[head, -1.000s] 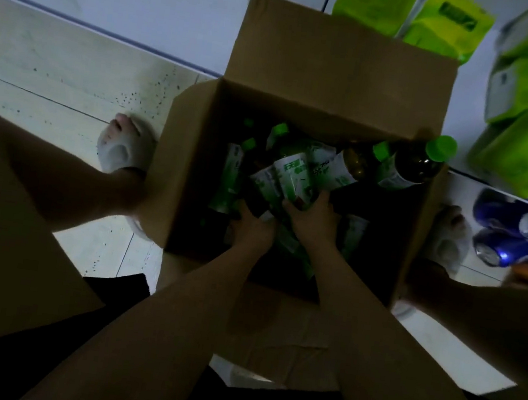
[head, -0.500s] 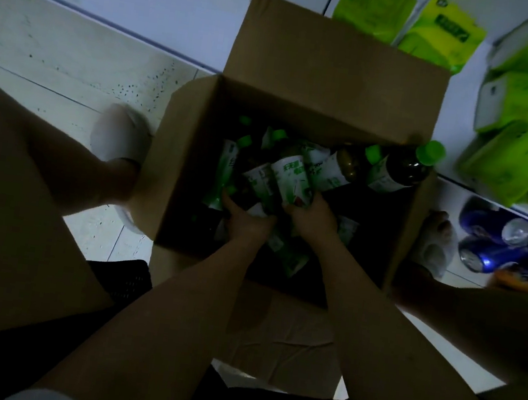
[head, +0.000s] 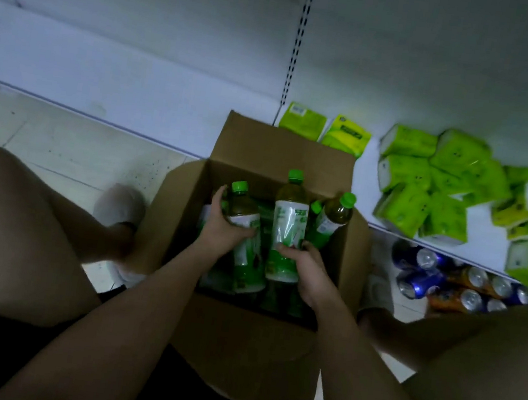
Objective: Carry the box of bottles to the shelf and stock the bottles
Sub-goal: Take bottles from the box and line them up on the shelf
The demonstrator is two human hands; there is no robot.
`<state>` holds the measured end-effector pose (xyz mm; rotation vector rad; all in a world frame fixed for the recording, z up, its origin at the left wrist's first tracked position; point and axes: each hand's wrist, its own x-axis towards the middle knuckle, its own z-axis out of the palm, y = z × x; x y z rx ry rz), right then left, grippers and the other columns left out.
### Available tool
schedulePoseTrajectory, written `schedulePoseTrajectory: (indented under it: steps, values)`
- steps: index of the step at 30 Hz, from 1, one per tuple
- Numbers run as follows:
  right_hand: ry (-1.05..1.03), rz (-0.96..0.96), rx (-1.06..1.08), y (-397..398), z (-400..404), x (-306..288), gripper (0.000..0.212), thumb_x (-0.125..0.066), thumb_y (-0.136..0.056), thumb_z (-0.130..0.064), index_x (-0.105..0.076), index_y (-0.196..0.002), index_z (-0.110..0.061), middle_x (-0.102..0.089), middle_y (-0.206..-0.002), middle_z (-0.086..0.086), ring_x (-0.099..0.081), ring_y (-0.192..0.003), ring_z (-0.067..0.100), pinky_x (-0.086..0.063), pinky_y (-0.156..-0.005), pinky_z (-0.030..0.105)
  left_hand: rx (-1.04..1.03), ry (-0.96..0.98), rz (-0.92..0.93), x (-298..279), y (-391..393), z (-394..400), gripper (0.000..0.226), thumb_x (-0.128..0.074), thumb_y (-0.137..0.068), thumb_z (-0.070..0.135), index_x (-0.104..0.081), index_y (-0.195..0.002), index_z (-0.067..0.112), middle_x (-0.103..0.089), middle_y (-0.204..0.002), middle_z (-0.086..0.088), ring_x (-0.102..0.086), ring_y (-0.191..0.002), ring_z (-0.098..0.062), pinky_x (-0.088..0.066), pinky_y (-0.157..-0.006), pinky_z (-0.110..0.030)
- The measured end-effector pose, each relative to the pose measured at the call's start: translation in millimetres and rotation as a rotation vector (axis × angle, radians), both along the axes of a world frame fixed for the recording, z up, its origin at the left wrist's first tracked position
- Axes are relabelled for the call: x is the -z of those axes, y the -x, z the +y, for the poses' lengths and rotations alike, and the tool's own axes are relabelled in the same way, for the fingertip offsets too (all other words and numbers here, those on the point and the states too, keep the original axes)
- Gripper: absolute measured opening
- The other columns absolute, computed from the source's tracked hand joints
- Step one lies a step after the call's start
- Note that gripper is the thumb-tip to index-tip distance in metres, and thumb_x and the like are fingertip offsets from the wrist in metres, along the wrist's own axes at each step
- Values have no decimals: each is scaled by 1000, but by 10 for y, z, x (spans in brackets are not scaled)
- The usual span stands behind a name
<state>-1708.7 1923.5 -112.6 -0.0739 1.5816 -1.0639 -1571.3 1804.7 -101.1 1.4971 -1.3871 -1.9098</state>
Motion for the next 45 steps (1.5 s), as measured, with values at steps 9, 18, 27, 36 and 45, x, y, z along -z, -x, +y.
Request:
schedulePoseTrajectory:
  steps: [9,18,27,36,45]
  values:
    - [254,-110,67,-19,-42,-685,92,-80,-71,-22,-32,-150,-28,-56,-140,7,-60,-120,30,-51,-97,54,-55,-18,321,-747,-127,-170,48,-69,-84,15,-53,-129,16,-68,-115,-18,-70,-93,-31,-59,-72,-39]
    - [439,83,38,-211,-33,-1192,36,-69,-83,1,-58,-110,-21,-71,-105,6,-68,-97,23,-54,-81,39,8,85,419,-1036,-325,-143,47,-70,-84,26,-56,-129,30,-71,-112,-12,-70,-99,-32,-56,-84,-48]
    - [442,398,98,-197,-64,-1465,74,-88,-60,-31,-50,-123,-21,-71,-109,4,-71,-99,20,-58,-88,48,98,132,433,-1499,-264,-17,18,-48,-96,34,-58,-98,20,-72,-81,-1,-70,-75,-18,-53,-64,-32]
    - [600,312,116,42,-159,-2335,97,-57,-56,-88,-56,-130,-25,-70,-120,8,-69,-108,26,-52,-94,50,194,323,514,-2507,-110,-98,56,-67,-74,37,-50,-119,10,-69,-96,-15,-72,-81,-27,-59,-67,-38]
    - [896,370,243,312,-230,-3578,84,-69,-58,-60,-53,-128,-17,-70,-120,8,-66,-112,25,-52,-95,48,187,642,664,-3775,266,-393,32,-71,-74,35,-64,-102,23,-72,-94,-6,-70,-84,-22,-56,-78,-39]
